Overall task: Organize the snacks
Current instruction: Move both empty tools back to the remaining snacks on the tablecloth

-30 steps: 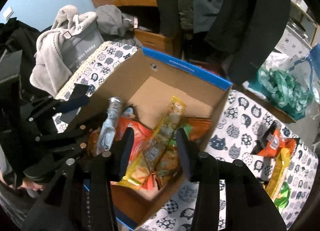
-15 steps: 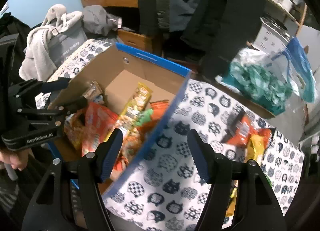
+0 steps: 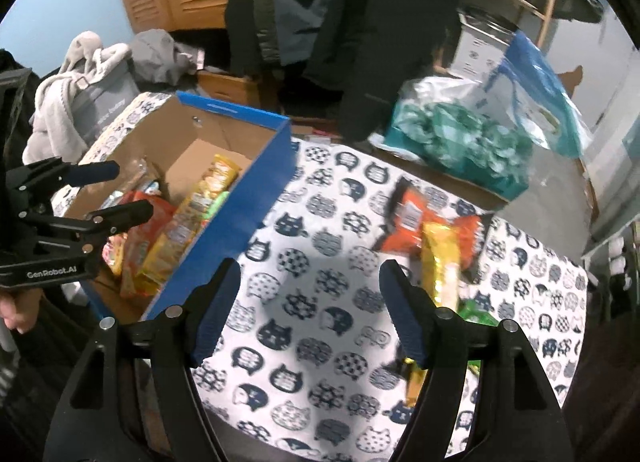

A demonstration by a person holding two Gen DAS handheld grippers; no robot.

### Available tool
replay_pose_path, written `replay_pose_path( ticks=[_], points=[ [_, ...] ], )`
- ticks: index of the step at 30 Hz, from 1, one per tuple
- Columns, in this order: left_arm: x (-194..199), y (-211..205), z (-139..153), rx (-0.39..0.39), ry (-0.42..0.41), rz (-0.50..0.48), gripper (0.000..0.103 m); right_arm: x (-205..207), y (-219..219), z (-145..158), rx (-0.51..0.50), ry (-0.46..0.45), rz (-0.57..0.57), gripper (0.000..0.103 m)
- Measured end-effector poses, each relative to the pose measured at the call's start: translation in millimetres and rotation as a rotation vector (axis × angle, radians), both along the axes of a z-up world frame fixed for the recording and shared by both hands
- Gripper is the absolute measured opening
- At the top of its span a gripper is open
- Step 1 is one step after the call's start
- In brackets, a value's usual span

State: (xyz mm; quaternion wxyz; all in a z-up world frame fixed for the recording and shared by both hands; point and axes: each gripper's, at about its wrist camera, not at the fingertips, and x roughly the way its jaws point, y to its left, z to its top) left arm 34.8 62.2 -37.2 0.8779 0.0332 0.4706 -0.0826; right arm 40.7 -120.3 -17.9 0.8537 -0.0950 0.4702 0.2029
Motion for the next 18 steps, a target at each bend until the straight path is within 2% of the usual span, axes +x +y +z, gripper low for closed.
replay_pose_path(
  ticks=[18],
  points=[
    [-0.2,-96.1,-15.2,0.071,0.087,-0.131,0.072,-16.4,-95.1,-11.2,0.042,0.001,-0.11,0.074]
  ],
)
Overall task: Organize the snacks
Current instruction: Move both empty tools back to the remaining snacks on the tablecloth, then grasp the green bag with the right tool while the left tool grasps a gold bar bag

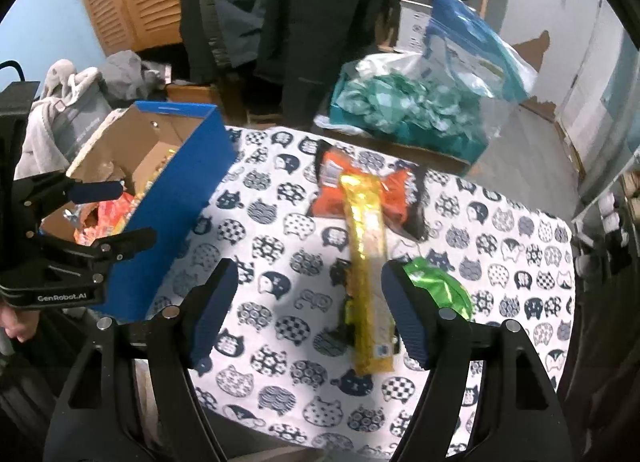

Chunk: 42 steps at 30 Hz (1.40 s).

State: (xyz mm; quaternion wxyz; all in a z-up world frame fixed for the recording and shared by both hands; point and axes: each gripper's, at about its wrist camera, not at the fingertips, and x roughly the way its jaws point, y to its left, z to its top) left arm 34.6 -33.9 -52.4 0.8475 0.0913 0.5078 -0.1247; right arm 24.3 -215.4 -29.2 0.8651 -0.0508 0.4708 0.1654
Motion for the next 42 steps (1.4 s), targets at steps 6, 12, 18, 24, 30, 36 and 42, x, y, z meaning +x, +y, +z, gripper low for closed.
replay_pose_path(
  ticks=[6,12,18,24,30,36,42],
  points=[
    [1.3,-27.8,-6.7,0.01,0.034,-0.026,0.073,-3.2,-28.0,-5.5,0.002,0.003,-0.033,0.075],
    [4.5,-53.9,-14.1,0.007,0.078,-0.045,0.073,-4.8,-60.6,-14.5,0.015,0.01,-0.081,0.076],
    [14.0,-79.3,-20.1,-0.015,0.115,-0.044,0.073,-3.6,-87.5,-30.1,-0.004,0.038,-0.102,0.076],
    [24.3,-101.6,-28.7,-0.029,0.141,-0.033,0.073,1.2,-107.3,-38.0,-0.028,0.053,-0.076,0.076],
    [35.2,-114.0,-40.7,-0.059,0.161,0.016,0.077,18.6,-125.8,-48.7,-0.036,0.102,-0.044,0.076],
    [49.8,-123.5,-57.1,-0.092,0.203,0.074,0.077,40.7,-138.8,-63.1,-0.06,0.136,0.033,0.076],
    [62.5,-127.7,-69.9,-0.158,0.247,0.162,0.077,57.8,-148.4,-82.5,-0.023,0.179,0.065,0.076]
  ],
)
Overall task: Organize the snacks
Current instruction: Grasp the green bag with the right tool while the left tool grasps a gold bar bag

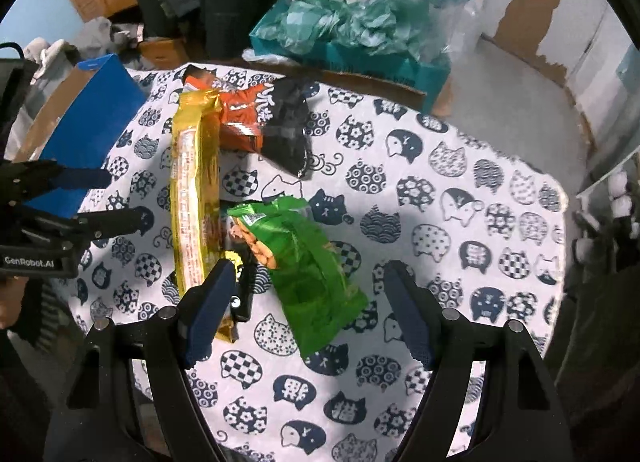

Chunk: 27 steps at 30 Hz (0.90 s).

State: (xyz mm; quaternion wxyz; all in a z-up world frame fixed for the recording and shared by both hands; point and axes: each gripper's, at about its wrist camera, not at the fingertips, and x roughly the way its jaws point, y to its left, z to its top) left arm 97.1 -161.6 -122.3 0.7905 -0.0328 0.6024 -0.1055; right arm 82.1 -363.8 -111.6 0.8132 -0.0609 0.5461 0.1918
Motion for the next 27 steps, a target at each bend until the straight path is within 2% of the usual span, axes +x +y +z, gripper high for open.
replay_pose_path(
  ticks=[5,7,10,16,17,19,20,24,27],
  points=[
    [12.3,-12.2,-14.8,-0.016,0.038,0.055,0.077,6.4,3.0,-15.8,0.052,0.027,0.044,0.076],
    [16.3,-16.3,-21.0,-0.001,0.048,0.072,0.077,7.8,7.3,-22.3,0.033,0.033,0.063,0.076],
    [21.5,-18.3,-27.4,-0.009,0.047,0.093,0.086,10.6,9.6,-33.0,0.018,0.05,0.073,0.076],
    [31.4,-23.0,-39.4,0.002,0.05,0.092,0.086,14.0,6.8,-49.8,0.015,0.084,0.074,0.076],
    [32.3,-23.4,-41.5,-0.001,0.051,0.083,0.083,15.1,6.2,-52.1,0.016,0.09,0.073,0.076],
    [33.1,-23.9,-43.9,-0.035,0.051,0.058,0.066,16.2,5.8,-56.8,0.011,0.097,0.072,0.076],
    [32.8,-23.8,-44.6,-0.058,0.054,0.04,0.049,16.7,5.4,-58.6,0.011,0.099,0.073,0.076],
    [31.5,-21.2,-44.8,-0.074,0.073,0.013,0.042,18.5,9.4,-64.8,0.013,0.112,0.083,0.076],
    [30.5,-14.7,-39.2,-0.093,0.086,-0.014,0.041,20.8,14.8,-70.7,0.006,0.126,0.091,0.076]
  ],
)
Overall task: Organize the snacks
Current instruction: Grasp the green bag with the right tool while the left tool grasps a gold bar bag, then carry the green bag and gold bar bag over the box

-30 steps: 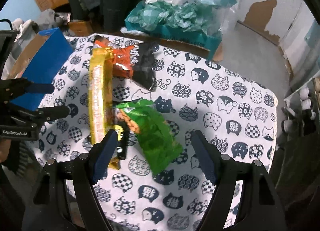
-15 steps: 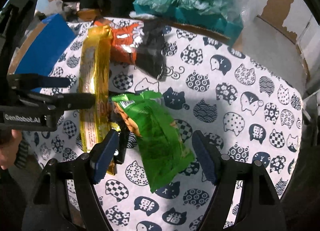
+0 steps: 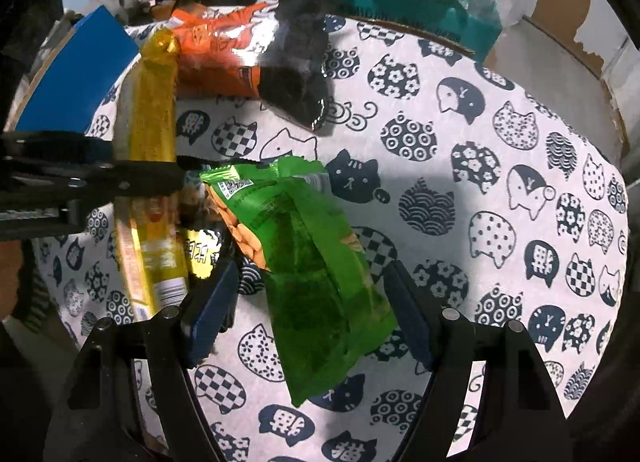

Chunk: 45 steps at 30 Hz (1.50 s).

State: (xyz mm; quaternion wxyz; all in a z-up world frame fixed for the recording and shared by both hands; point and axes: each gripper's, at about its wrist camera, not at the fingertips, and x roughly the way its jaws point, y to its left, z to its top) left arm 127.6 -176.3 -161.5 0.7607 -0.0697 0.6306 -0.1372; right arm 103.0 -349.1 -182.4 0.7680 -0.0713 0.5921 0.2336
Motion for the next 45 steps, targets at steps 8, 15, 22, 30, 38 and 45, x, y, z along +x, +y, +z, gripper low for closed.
replay_pose_path(
  ticks=[8,15,22,30,38,45],
  points=[
    [-10.5,22.4,13.4,0.08,-0.04,-0.093,0.033,8.4,16.5,-13.7,-0.028,0.017,0.019,0.076],
    [-15.1,51.9,12.2,0.119,-0.037,-0.115,0.033,10.2,21.6,-23.1,-0.049,0.044,0.009,0.047],
    [-21.7,63.9,21.2,0.168,-0.079,-0.148,0.033,4.3,21.8,-22.7,-0.053,0.031,-0.027,0.031],
    [-35.3,77.9,41.1,0.183,-0.137,-0.174,0.032,-1.6,17.0,4.4,-0.064,0.004,-0.127,0.029],
    [-51.5,95.8,73.7,0.198,-0.237,-0.164,0.032,-11.4,21.8,54.0,-0.028,-0.084,-0.194,0.028],
    [-66.4,111.0,110.5,0.21,-0.341,-0.139,0.032,-31.8,30.6,99.7,0.01,-0.168,-0.218,0.028]
  ],
)
